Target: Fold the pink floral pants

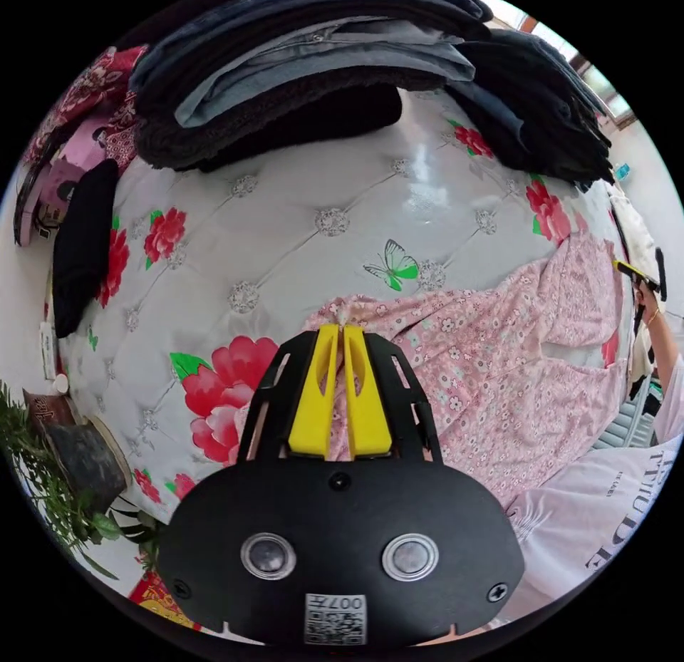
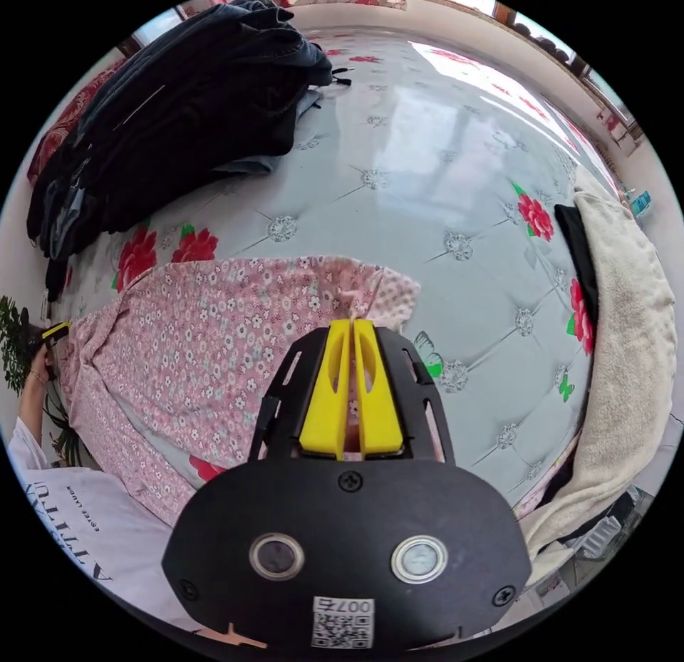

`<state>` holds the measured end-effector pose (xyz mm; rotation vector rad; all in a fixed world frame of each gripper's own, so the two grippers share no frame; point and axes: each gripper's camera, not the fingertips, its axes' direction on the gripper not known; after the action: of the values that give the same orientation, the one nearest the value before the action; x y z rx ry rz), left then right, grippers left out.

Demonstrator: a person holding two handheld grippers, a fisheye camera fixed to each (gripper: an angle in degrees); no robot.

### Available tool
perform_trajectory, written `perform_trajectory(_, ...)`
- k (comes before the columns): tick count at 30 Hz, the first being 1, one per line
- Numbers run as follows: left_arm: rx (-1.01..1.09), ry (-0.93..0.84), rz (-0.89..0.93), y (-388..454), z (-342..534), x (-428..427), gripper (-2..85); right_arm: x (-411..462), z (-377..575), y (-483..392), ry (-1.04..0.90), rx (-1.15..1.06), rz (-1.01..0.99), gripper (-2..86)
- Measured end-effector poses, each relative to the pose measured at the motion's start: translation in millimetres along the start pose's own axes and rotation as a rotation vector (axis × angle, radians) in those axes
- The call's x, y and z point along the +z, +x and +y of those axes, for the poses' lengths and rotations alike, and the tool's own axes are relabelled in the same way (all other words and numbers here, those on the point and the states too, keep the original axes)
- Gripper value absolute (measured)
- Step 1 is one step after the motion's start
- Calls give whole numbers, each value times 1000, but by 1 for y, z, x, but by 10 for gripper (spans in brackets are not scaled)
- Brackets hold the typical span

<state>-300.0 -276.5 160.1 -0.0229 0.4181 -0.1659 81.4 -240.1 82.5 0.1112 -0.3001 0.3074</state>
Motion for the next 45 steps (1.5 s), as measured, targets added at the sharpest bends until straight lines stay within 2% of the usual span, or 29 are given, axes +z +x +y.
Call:
perform_trajectory(2,-45,138,41,-13,21,-38,-9,-72,17,6,294,1,-97,1)
perform_trajectory(5,-37,344,54,-17,66,-99,-9,-164,67,5,602,-118,-158,-1)
perform_trajectory(8,-33,429,18,-19,103,-127,-9,-203,126,4,697,-205,-65,1)
perform_trajectory(10,-46,444,33,-25,115,-121,-9,-192,155,14,667,-188,-33,3)
perform_trajectory(12,-76,397,49,-32,114,-98,-8,-155,175,30,543,-133,-28,9)
perform_trajectory(14,-114,338,115,-41,105,-60,-8,-88,192,59,278,17,-27,21)
perform_trajectory(16,-128,281,149,-43,92,-35,-8,-55,205,77,147,89,-31,31)
perform_trajectory(18,-128,237,129,-41,79,-20,-8,-49,215,92,138,161,-31,37)
perform_trajectory(20,-103,215,96,-38,66,-13,-8,-70,220,105,264,182,-54,42)
perform_trajectory(23,-87,214,79,-40,55,-13,-7,-84,194,111,300,119,-54,49)
perform_trajectory(27,-96,212,82,-50,49,-14,-7,-66,131,97,242,-36,-68,58)
perform_trajectory(30,-112,231,97,-57,50,-20,-8,-20,79,75,101,-156,-93,63)
perform_trajectory(32,-127,242,124,-64,52,-27,-8,20,56,63,-24,-202,-35,54)
perform_trajectory(33,-125,245,128,-65,53,-30,-8,24,54,63,-31,-211,1,50)
perform_trajectory(36,-95,278,125,-71,59,-49,-8,-5,55,88,112,-140,119,33)
perform_trajectory(39,-107,316,115,-81,56,-58,-7,-62,58,146,300,24,90,27)
perform_trajectory(45,-246,277,69,-74,-29,-10,10,-78,11,216,360,275,51,48)
